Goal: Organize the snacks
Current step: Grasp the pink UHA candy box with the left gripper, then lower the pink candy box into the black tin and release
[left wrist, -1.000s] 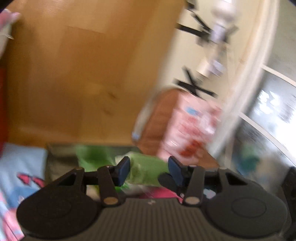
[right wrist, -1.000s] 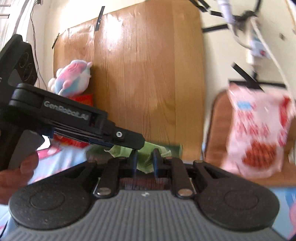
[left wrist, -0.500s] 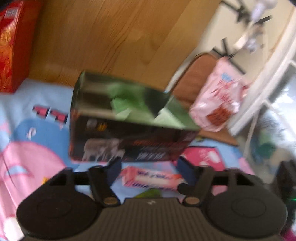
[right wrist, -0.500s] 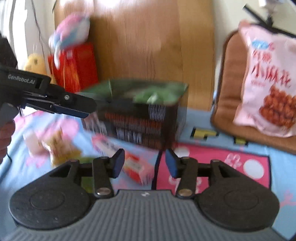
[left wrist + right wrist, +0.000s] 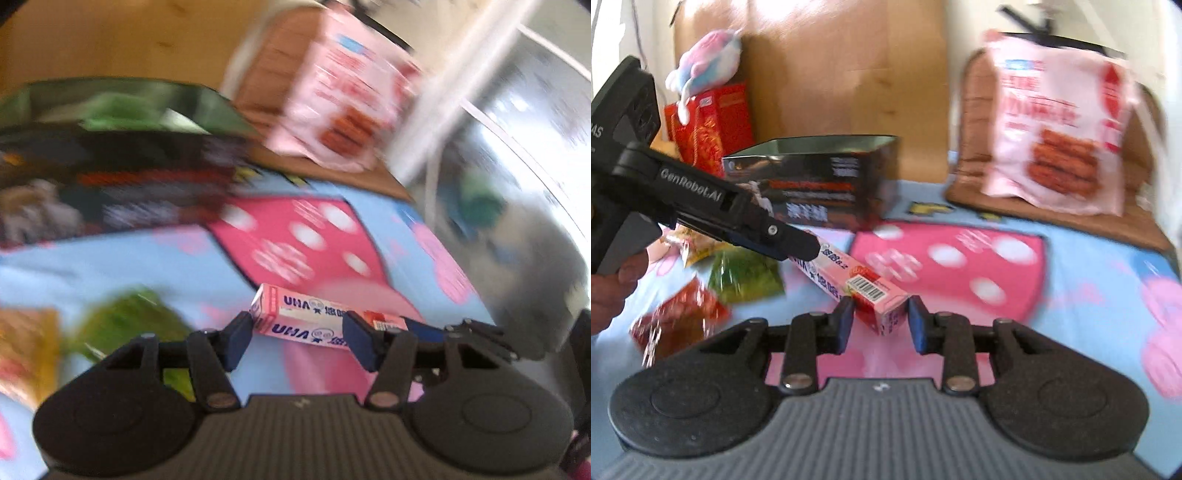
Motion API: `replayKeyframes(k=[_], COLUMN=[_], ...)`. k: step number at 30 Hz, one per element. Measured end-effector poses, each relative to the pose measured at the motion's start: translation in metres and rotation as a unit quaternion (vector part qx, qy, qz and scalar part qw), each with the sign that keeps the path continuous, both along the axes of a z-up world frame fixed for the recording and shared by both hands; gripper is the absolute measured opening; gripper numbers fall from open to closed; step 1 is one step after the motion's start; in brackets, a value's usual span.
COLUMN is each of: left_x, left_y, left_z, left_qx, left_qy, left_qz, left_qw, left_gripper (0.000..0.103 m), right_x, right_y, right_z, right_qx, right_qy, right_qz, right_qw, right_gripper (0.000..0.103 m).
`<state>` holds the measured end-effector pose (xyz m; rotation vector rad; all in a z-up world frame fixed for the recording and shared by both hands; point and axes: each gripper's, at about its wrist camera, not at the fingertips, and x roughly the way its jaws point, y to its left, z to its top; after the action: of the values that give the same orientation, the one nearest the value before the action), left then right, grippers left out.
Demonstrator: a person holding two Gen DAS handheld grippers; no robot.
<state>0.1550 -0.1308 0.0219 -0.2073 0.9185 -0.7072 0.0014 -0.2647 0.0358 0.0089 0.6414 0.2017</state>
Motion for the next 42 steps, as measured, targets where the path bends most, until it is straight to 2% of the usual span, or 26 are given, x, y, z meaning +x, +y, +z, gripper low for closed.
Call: replayKeyframes(k=[4,7,10,13,16,18,21,23,25,29,34,38,42], left_x=[-0.02,-0.019,-0.01,-0.008,-0.009,-0.009,-0.02,-0.021,-0.02,-0.01,0.014,0.044,0.067], left_y=[-0.015,0.0,0.009,-0.003,-0.027,-0.037,-0.035,-0.022,-0.003,0.04,0.087,0.113,0.125], left_z=[-0.003,0.009,0.021,0.021,0.007,-0.008,-0.008,-0.002,0.011,0.037,0.068,0.076,0.069], left_qx=[-0.003,-0.022,-0.039,-0.026,0.008,0.015,0.027,0.016,0.002,-0.021,-0.029,-0.02,-0.005], left_qy=[0.007,-0.008,-0.017,-0.017,-0.008,0.019,-0.001,-0.003,-0.017,-0.046,-0.091,-0.097,-0.093], left_qz=[-0.047,-0.018,0.007,-0.007,-0.038,-0.054,-0.058,-0.051,-0.032,0.022,0.103,0.159,0.191], left_qw=[0.9989,0.9996,0.9991,0.9995,0.9992,0.9983,0.9979,0.9986,0.9993,0.9985,0.99,0.9824,0.9771], left_gripper=[0.058,0.06,0.06,0.06,0.06,0.049,0.048,0.048,0.048,0.048,0.048,0.048,0.048], right_x=[-0.039,-0.056,-0.069,-0.071,-0.067,-0.062,-0.061,-0.058,-0.052,-0.035,0.018,0.072,0.114], right_y=[-0.024,-0.031,-0.03,-0.025,-0.027,-0.029,-0.023,-0.017,-0.016,0.003,0.037,0.064,0.087], right_z=[-0.007,-0.013,-0.012,-0.011,-0.012,-0.015,-0.015,-0.014,-0.011,0.008,0.033,0.045,0.039], right_qx=[0.012,-0.004,-0.008,-0.016,-0.019,-0.013,-0.009,-0.017,-0.006,0.01,0.01,0.01,0.012], right_qy=[0.012,0.012,0.001,-0.008,-0.009,0.001,-0.002,-0.004,-0.007,-0.05,-0.099,-0.127,-0.124], right_qz=[-0.033,-0.063,-0.066,-0.061,-0.063,-0.07,-0.071,-0.079,-0.081,-0.049,-0.008,0.02,0.028], right_qw=[0.999,0.998,0.998,0.998,0.998,0.997,0.997,0.997,0.997,0.997,0.995,0.992,0.992], right_gripper=[0.039,0.04,0.045,0.046,0.046,0.046,0.045,0.044,0.044,0.044,0.044,0.044,0.044])
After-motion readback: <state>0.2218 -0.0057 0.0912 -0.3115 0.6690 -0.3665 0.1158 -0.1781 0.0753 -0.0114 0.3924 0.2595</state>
